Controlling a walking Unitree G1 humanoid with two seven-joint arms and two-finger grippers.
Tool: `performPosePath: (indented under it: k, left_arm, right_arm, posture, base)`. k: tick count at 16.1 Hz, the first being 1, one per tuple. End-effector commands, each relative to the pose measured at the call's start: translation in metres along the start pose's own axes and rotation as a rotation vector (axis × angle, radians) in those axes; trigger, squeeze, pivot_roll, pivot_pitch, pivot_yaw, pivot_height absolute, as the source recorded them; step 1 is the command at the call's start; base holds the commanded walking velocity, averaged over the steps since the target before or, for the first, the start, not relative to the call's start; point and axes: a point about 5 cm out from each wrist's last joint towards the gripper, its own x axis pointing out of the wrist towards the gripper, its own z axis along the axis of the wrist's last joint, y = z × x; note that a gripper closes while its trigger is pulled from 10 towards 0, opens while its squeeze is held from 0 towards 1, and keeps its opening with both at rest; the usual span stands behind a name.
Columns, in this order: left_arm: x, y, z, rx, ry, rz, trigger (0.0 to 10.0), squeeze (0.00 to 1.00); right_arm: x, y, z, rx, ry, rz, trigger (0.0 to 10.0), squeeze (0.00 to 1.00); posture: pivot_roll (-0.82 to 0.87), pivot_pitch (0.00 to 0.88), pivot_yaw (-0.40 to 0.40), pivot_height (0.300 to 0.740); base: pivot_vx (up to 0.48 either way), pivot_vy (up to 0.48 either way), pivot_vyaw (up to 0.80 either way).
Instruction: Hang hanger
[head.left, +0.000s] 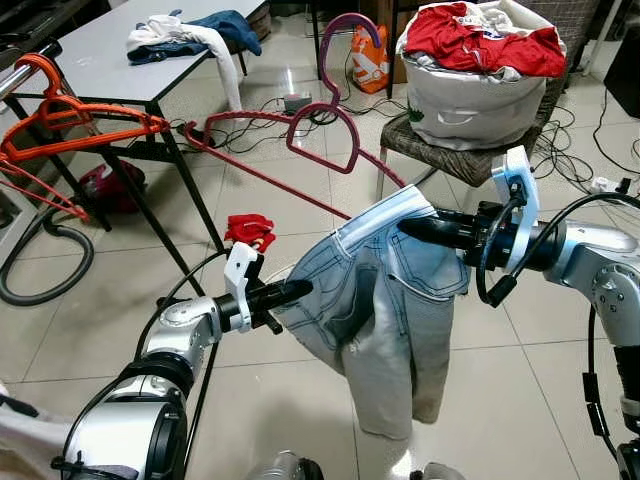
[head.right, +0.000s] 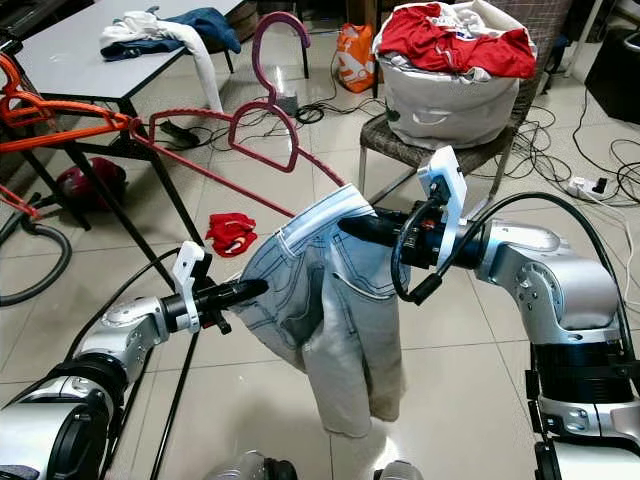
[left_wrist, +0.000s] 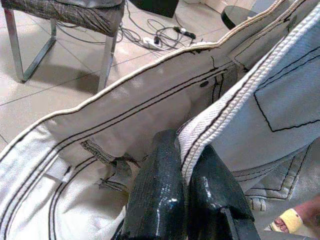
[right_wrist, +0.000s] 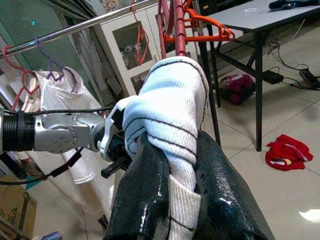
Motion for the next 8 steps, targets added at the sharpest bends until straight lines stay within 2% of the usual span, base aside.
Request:
performPosePath:
  k: [1, 8]
  left_arm:
    - [-0.0032, 0.0039, 0.0061, 0.02, -0.016, 0.019, 0.0, 0.0]
    - [-0.0032, 0.0039, 0.0061, 0.02, -0.016, 0.019, 0.0, 0.0]
  right_arm:
    - [0.0004, 0.003, 0.0102, -0.055, -0.026, 0.019, 10.0, 0.0]
    - [0.0004, 0.003, 0.0102, -0.055, -0.026, 0.019, 10.0, 0.0]
  posture:
    - [-0.21, 0.0, 0.138, 0.74]
    - [-0.21, 0.0, 0.138, 0.74]
  base:
    - [0.0, 0.0, 0.0]
    - [0.0, 0.0, 0.0]
